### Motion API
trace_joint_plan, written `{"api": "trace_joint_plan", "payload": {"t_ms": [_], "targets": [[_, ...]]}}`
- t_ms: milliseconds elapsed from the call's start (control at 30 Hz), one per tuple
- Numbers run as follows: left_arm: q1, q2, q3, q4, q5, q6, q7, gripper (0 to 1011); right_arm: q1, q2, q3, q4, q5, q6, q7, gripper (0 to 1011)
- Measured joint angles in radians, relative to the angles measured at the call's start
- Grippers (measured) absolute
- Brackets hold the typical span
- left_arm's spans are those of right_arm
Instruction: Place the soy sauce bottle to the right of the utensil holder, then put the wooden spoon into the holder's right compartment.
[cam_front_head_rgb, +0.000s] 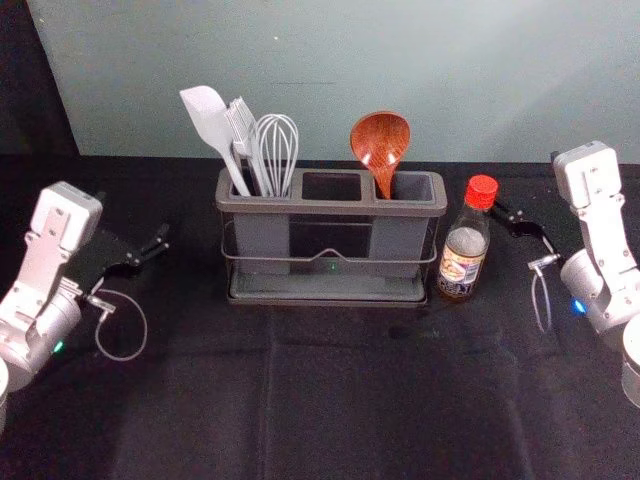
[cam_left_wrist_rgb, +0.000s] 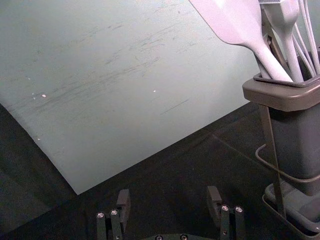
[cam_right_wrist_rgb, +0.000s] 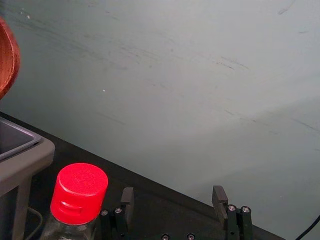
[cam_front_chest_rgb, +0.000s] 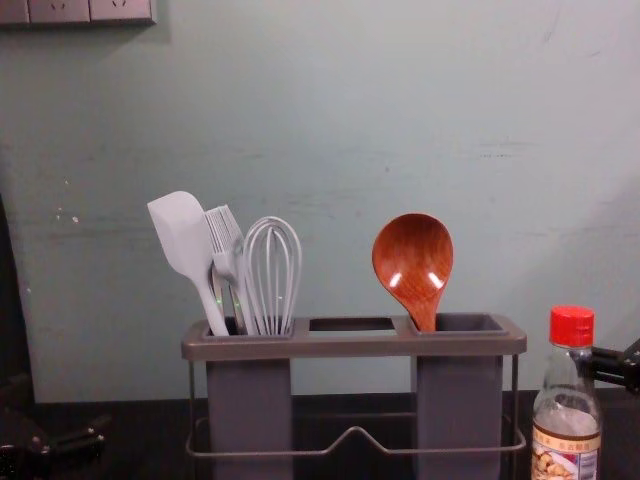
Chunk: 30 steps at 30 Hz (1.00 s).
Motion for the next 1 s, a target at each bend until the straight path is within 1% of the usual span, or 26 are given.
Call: {"api": "trace_joint_plan", "payload": {"t_ms": [1000], "targets": [[0.000,0.000,0.000,0.000,0.000,0.000,0.000,1005,-0.001,-0.002,0.002,-0.002,0.000,-0.002,0.000,1004]]}}
